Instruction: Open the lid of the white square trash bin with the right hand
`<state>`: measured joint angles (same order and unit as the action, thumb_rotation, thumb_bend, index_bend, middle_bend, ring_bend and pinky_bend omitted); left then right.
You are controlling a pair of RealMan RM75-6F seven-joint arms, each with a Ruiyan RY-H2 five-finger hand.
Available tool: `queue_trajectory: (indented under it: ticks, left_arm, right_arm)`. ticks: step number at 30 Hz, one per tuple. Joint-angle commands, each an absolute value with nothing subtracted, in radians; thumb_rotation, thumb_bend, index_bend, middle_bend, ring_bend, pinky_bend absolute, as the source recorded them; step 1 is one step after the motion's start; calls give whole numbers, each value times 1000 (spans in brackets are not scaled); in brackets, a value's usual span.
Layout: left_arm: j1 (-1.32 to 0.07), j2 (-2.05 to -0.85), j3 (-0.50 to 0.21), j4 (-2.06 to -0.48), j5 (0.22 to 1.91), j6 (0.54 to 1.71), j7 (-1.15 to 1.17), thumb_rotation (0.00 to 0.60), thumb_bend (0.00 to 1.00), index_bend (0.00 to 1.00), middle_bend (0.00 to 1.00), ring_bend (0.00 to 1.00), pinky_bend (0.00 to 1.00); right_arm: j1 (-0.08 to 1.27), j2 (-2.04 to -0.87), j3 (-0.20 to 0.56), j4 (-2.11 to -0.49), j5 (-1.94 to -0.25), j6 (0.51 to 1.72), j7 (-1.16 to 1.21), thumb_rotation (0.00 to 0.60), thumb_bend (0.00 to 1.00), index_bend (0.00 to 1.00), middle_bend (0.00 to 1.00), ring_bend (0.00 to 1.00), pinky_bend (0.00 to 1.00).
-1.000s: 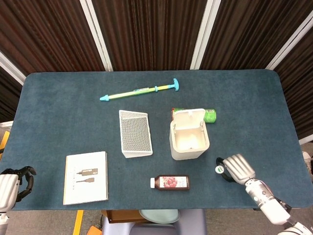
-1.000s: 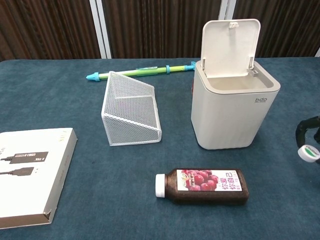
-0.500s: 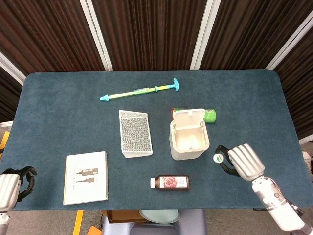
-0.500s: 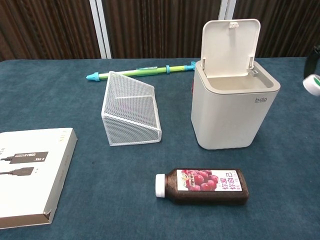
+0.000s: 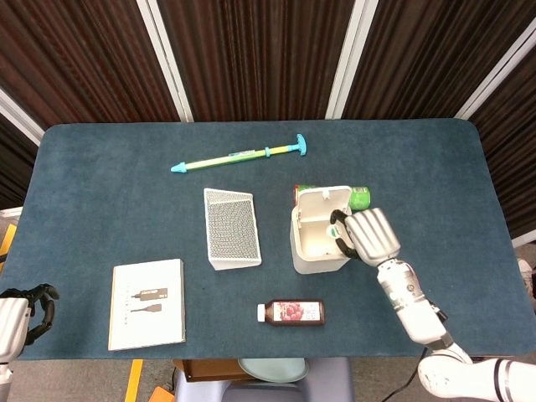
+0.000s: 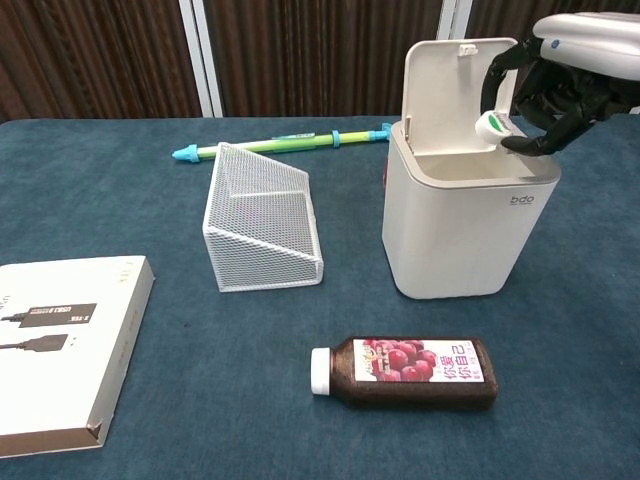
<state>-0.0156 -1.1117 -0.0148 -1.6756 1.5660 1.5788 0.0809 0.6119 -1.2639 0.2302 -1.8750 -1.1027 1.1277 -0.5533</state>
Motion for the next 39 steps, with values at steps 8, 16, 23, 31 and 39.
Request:
queue_trajectory:
  ticks: [8,16,23,31,39]
  left_arm:
    - [-14,-1112,-15,-1676,1568,1581,82,600,576,521,636,672,516]
    - [-18,-1116,-10,-1678,1570,1570,92,600,577,520,636,671,516]
    - [-17,-1118,-10,-1683,1570,1572,112,600,576,520,637,671,517]
    - [-18,-1124,-15,-1678,1558,1568,130,600,575,520,637,671,517]
    - [-12,-1152,-37,-1653,1544,1597,138,600,576,520,627,667,519]
  right_arm:
    - [601,-1241,204,-1855,-1102,1130,-508,600,166,204,891,895,1000]
    - [394,-1072,54,-1932,-1458,1346,-285,600,146,293,524,469,747]
    - [221,-1039,-57,-1766,-1610,1538,-116,600,151,401,400,287,431]
    - [192,-1114,-53,-1525,-1542,1472,47,600,210,187,184,39,127]
    - [189,-1138,-44,-1510,-1555,1454,-38,600,213,89,96,0,114]
